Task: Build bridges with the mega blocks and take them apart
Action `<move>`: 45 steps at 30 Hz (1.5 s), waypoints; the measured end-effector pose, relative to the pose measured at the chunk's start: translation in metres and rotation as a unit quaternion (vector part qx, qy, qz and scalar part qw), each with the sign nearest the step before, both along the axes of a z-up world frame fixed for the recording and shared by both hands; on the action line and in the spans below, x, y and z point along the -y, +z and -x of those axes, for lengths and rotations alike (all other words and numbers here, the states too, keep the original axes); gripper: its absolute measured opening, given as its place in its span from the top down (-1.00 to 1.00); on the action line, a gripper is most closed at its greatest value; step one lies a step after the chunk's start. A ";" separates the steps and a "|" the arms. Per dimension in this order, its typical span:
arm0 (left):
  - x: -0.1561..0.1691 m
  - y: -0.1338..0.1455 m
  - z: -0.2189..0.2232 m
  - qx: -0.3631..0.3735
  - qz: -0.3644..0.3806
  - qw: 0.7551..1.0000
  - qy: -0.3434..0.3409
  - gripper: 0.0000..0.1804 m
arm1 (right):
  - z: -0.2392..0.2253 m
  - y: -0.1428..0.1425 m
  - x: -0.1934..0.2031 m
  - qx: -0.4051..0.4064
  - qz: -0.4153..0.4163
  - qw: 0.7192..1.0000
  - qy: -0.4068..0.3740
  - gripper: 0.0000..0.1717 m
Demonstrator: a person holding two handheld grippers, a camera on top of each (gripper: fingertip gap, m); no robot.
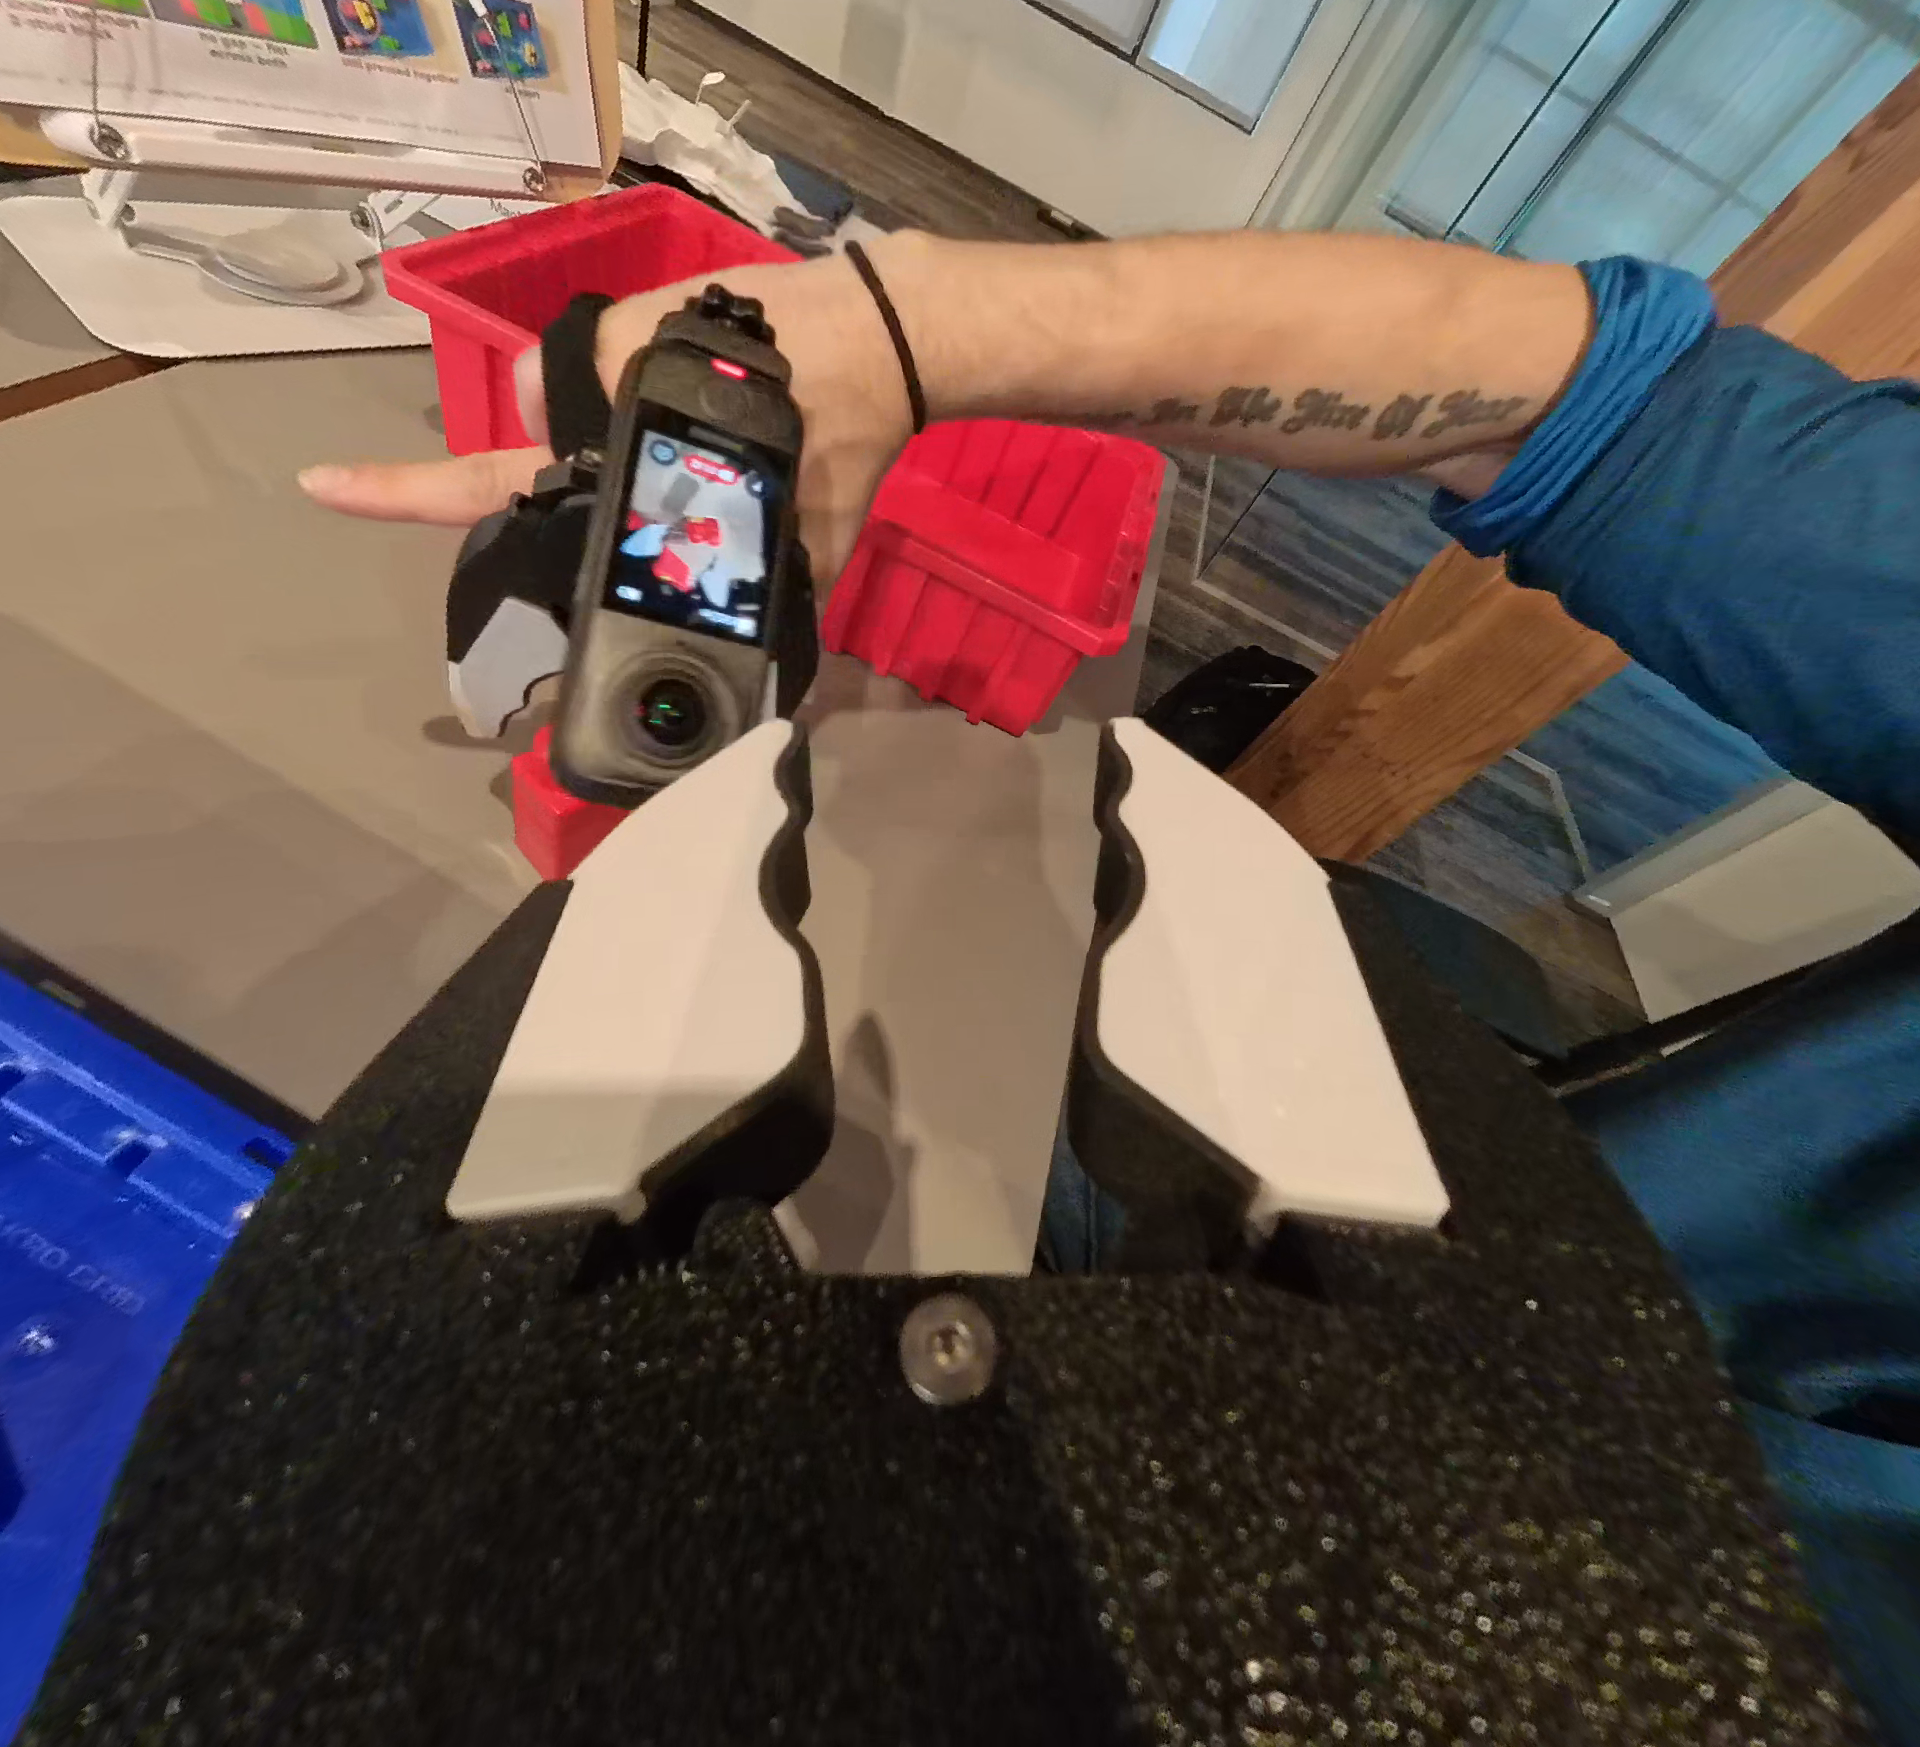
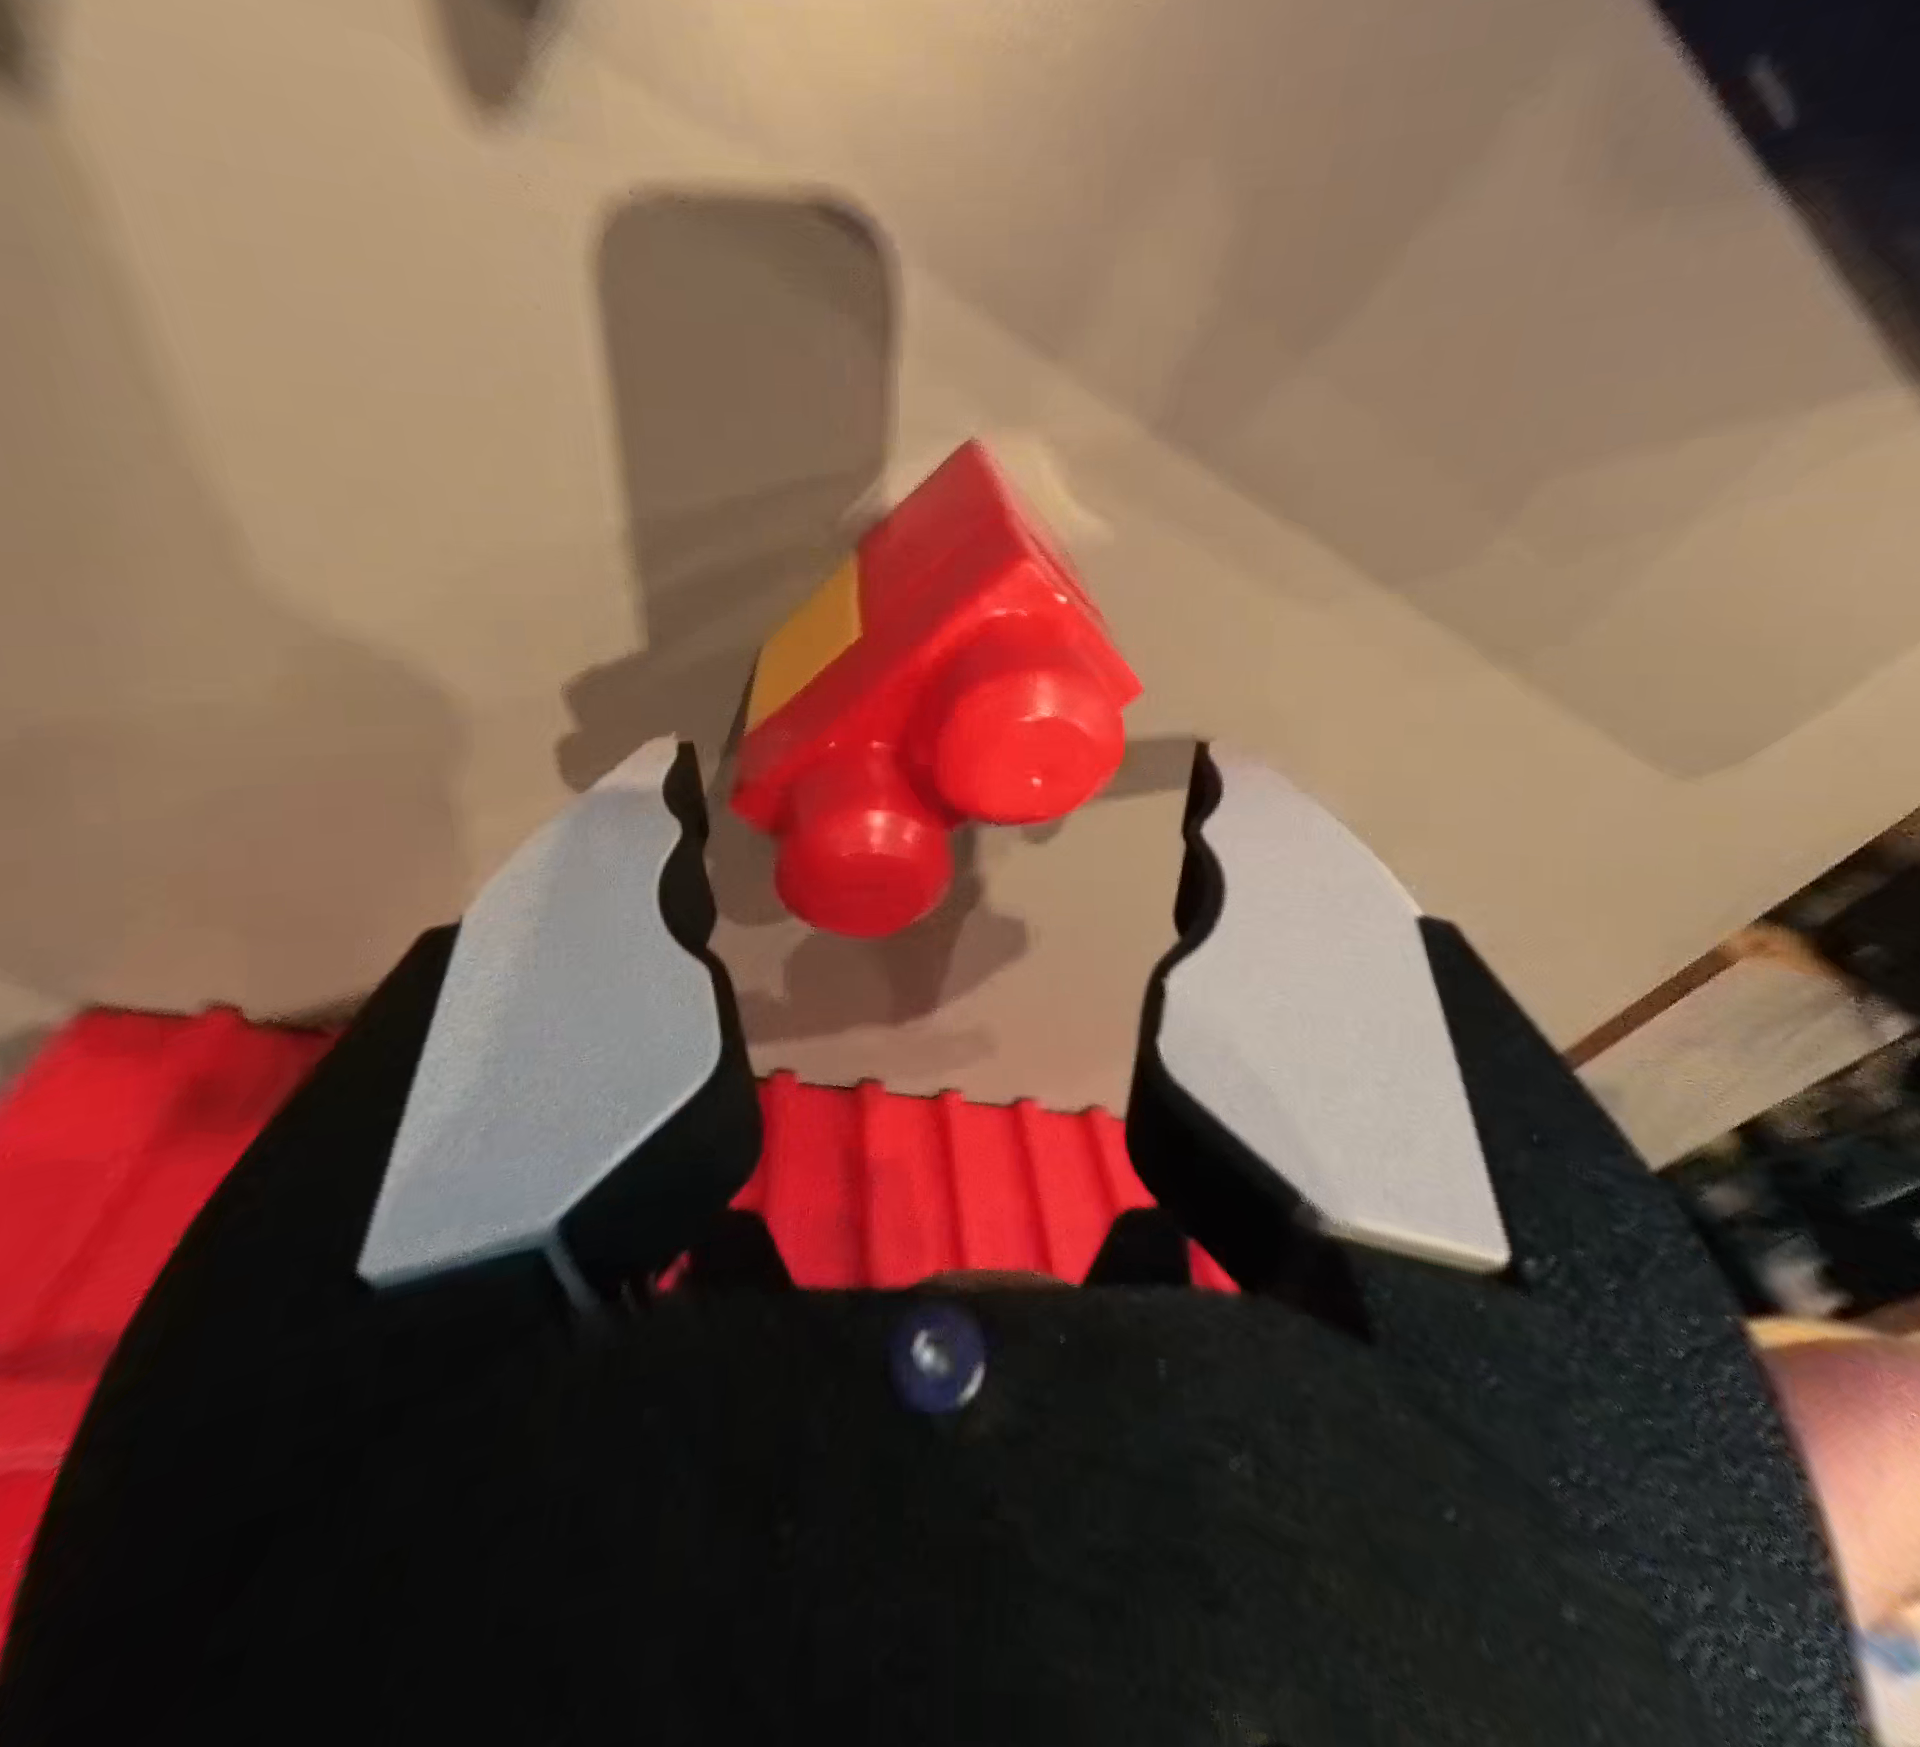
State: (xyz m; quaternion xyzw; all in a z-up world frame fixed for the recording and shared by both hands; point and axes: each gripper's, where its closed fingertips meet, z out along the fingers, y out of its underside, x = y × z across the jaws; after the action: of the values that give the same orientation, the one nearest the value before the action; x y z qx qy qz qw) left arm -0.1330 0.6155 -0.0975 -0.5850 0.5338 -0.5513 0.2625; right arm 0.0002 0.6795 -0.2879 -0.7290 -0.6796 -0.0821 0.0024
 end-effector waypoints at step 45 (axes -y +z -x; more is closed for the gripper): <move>0.017 0.009 0.005 0.008 -0.012 0.999 -0.034 0.45 | 0.006 0.030 -0.007 -0.068 -0.005 0.996 0.061 -0.10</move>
State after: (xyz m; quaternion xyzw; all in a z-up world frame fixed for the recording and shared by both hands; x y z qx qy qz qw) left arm -0.1380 0.5987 -0.0888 -0.5590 0.5578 -0.5579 0.2551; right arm -0.0060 0.6863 -0.2574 -0.6902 -0.7205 -0.0354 0.0578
